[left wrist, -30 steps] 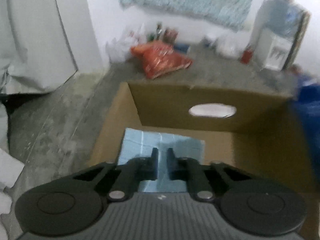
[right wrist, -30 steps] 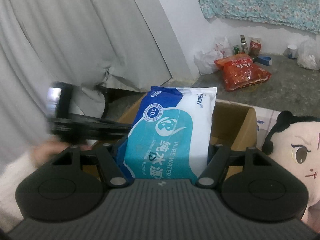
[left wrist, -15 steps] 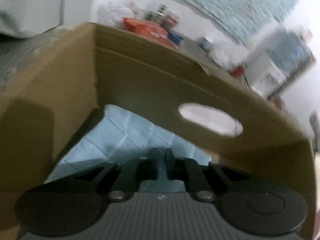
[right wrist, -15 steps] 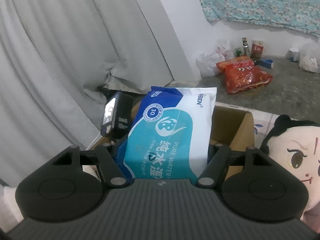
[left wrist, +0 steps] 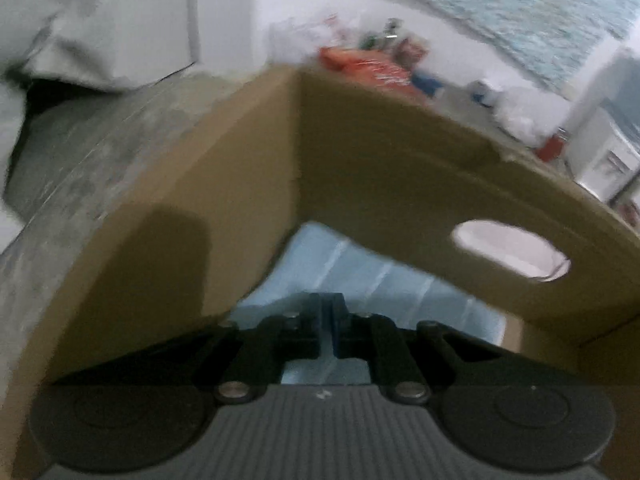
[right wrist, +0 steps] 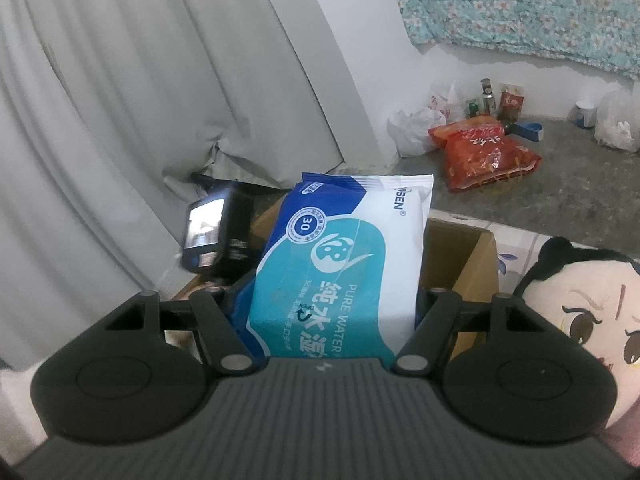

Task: Organize soft objects
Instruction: 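Lower the wipes pack into the cardboard box and open the right tool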

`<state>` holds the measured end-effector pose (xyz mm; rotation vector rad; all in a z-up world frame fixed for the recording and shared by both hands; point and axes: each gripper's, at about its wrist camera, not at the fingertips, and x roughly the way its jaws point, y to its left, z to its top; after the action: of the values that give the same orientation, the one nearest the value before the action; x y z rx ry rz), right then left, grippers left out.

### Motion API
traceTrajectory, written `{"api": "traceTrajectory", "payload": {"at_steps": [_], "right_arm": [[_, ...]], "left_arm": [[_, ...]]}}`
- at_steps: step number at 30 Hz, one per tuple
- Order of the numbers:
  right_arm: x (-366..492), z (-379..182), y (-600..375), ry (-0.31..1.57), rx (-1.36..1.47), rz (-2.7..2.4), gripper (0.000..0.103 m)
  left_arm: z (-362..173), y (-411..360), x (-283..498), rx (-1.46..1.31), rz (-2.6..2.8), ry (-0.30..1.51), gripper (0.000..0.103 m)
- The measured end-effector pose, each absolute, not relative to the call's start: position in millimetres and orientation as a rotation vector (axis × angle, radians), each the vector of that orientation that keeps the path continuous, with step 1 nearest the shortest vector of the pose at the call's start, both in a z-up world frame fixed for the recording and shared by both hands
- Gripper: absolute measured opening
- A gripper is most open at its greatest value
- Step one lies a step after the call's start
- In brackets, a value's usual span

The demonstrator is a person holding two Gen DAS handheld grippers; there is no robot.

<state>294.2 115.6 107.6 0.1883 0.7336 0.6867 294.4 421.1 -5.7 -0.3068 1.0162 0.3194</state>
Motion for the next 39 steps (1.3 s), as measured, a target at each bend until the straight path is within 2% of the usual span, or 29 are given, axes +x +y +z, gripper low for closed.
{"api": "traceTrajectory", "payload": {"at_steps": [5,8,11,16,22,31,39], "right_arm": [[296,110,120,0.734,0.198,0.688,0.067],[300,108,122,0.737,0.188,0.684,0.067],[304,105,125,0.744,0.192,0.672,0.067],[307,102,138,0.77,0.157,0.665,0.067],[321,97,171,0.819,0.074,0.624,0.067],[347,72,238,0.947,0.038,0.559,0.067],[395,29,291,1.1,0.183,0.496,0.067]], "left_arm": [[3,421,286,-0.279,0.314,0.954,0.009],[11,411,294,-0.221,0.237,0.909,0.014],[-8,406,313,-0.262,0.237,0.979,0.012],[-4,408,308,-0.237,0.336,0.915,0.012],[39,407,269,-0.273,0.321,0.826,0.017],[120,420,166,-0.303,0.249,0.62,0.022],[138,435,137,-0.299,0.259,0.548,0.022]]}}
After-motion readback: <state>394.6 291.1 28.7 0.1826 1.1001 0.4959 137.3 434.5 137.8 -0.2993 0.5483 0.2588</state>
